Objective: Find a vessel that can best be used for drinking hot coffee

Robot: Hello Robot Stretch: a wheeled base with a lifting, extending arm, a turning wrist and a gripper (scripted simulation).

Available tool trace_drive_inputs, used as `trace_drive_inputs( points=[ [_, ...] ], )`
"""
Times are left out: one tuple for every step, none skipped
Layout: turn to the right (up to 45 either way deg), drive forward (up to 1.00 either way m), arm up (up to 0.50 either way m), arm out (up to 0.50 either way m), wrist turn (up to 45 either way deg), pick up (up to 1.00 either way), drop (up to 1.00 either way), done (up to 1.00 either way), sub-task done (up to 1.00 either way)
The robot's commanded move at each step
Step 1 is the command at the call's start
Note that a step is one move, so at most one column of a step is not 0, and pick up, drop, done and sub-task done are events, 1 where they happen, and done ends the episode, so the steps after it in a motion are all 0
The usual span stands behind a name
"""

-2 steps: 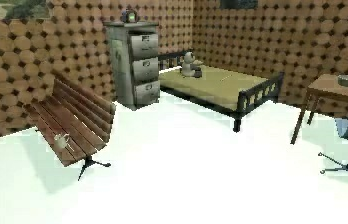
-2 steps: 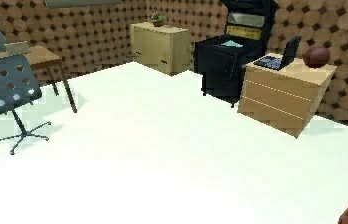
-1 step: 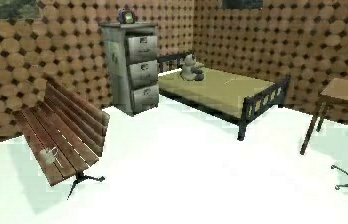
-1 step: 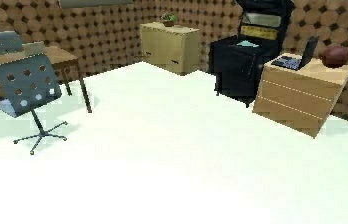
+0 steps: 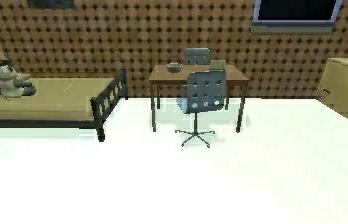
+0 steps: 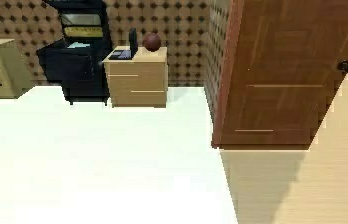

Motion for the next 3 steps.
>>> trace_drive_inputs(
  points=[
    [45.0,0.00,0.00,0.00,0.0,0.00,0.00,0.00,0.00],
    [0.0,0.10,0.00,0.00,0.0,0.00,0.00,0.00,0.00],
    [-45.0,0.00,0.00,0.00,0.0,0.00,0.00,0.00,0.00]
  ],
)
